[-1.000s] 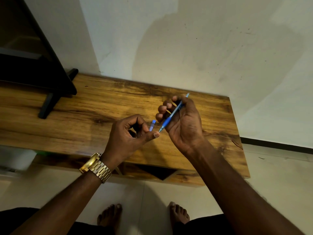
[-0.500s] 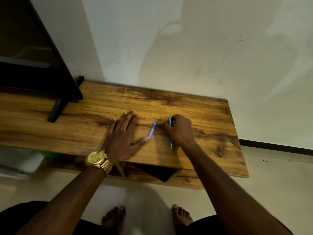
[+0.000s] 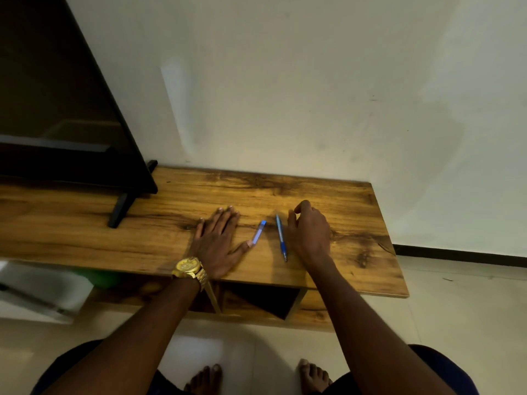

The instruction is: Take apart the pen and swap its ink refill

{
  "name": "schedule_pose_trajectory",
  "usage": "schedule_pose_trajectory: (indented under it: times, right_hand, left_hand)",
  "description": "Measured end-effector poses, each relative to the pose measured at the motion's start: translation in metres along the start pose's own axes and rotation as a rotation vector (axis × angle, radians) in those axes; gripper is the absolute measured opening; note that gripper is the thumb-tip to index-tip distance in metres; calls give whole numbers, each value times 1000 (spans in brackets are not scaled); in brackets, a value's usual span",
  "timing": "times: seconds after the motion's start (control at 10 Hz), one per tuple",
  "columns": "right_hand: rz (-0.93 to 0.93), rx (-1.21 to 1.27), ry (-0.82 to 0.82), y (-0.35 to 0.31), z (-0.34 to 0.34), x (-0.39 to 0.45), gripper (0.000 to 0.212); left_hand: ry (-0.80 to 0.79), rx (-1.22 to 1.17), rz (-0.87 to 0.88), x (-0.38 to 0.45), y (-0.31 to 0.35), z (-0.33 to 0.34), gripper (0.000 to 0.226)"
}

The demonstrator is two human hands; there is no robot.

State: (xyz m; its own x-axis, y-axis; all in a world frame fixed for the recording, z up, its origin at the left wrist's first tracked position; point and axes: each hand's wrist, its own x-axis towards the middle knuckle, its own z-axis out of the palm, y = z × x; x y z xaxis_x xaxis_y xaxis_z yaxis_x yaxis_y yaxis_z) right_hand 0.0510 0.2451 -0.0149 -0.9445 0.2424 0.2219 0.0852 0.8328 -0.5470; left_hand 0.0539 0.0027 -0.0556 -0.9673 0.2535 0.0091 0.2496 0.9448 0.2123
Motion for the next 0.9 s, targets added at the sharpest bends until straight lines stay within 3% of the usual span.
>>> schedule_pose_trajectory:
  times: [0.1,0.2,0.3,0.5,0.6,0.7,0.8,0.9]
  right_hand:
    - [-72,-89,4,20,-18,-10,26]
    - [-49,-125,-92,33,-24,-15,37]
    - [-37,-208,-186,52,-27,-20,58]
    - [-46,-248,-306,72,-8,-19,81]
    - [-42,-306,-336,71,-1,-22,81]
    - [-54,-334,-264,71,1,-20,80]
    - [-37,-353,-261,69,-1,-20,80]
    - [13,-302,-395,64,4,-23,85]
  left_hand:
    - [19,-24,5,0,0,-4,97]
    - [53,-91,-8,-1,1,-6,92]
    - [119,-119,-83,-2,2,-6,87]
    - [-2,-13,-152,9,-4,6,91]
    - [61,22,-128,4,-6,14,86]
    - [137,35,-122,5,-7,18,81]
    - [141,29,-117,5,-1,20,82]
    - [44,-28,-114,-1,-13,21,82]
